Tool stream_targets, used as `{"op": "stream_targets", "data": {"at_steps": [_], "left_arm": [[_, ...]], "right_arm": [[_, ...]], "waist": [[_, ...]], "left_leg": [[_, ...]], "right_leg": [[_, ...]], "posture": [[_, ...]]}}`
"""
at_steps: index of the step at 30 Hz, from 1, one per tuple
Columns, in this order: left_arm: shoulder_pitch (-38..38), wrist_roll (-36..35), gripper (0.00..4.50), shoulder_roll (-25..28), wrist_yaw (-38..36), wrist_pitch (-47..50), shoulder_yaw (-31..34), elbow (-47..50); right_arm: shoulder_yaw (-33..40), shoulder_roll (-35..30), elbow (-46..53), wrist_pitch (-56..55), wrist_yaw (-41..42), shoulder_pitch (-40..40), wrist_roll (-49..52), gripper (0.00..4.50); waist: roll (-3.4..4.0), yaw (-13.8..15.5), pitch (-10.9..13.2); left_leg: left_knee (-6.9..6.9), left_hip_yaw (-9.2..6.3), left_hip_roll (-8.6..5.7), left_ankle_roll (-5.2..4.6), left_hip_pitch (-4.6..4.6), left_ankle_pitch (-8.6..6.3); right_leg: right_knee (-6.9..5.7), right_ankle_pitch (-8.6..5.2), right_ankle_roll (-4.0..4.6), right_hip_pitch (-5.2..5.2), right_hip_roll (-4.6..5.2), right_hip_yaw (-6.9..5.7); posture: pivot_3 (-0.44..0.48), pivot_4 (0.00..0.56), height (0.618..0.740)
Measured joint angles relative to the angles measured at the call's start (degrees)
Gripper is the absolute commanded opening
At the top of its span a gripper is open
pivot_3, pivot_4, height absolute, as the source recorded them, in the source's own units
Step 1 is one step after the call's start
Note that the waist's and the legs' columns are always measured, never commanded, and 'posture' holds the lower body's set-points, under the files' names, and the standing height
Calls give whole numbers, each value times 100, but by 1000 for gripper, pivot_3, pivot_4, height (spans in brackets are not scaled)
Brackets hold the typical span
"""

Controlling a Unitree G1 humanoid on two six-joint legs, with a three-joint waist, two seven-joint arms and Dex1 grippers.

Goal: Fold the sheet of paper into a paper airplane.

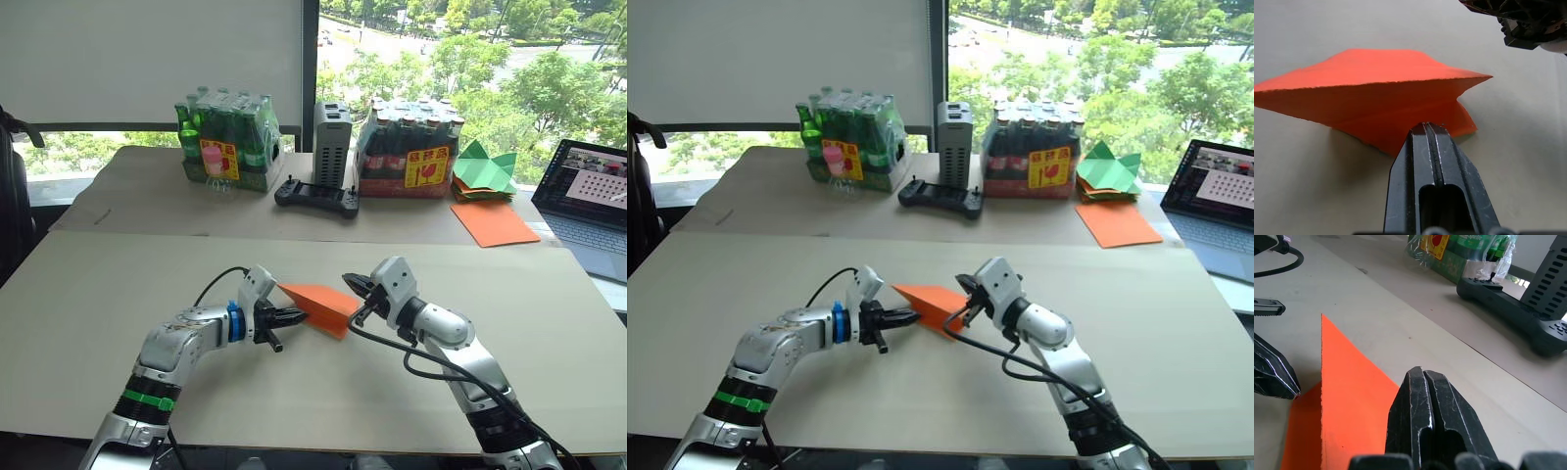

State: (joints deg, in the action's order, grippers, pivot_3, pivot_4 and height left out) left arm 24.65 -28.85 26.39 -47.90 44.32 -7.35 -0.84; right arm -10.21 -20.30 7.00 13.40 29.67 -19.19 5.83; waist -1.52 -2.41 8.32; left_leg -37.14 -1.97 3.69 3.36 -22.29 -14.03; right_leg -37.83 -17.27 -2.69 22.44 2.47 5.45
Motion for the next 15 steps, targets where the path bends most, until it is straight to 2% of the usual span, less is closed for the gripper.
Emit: {"op": "stream_targets", "data": {"at_steps": [15], "left_arm": [[79, 467, 0, -184, -232, -459, -204, -501]], "right_arm": [[-111, 10, 306, 527, 171, 193, -1, 17]], "waist": [[0, 22, -1]], "left_leg": [[-3, 0, -2, 0, 1, 0]], "right_leg": [[-2, 0, 0, -3, 1, -1]], "posture": [[0, 150, 740]]}}
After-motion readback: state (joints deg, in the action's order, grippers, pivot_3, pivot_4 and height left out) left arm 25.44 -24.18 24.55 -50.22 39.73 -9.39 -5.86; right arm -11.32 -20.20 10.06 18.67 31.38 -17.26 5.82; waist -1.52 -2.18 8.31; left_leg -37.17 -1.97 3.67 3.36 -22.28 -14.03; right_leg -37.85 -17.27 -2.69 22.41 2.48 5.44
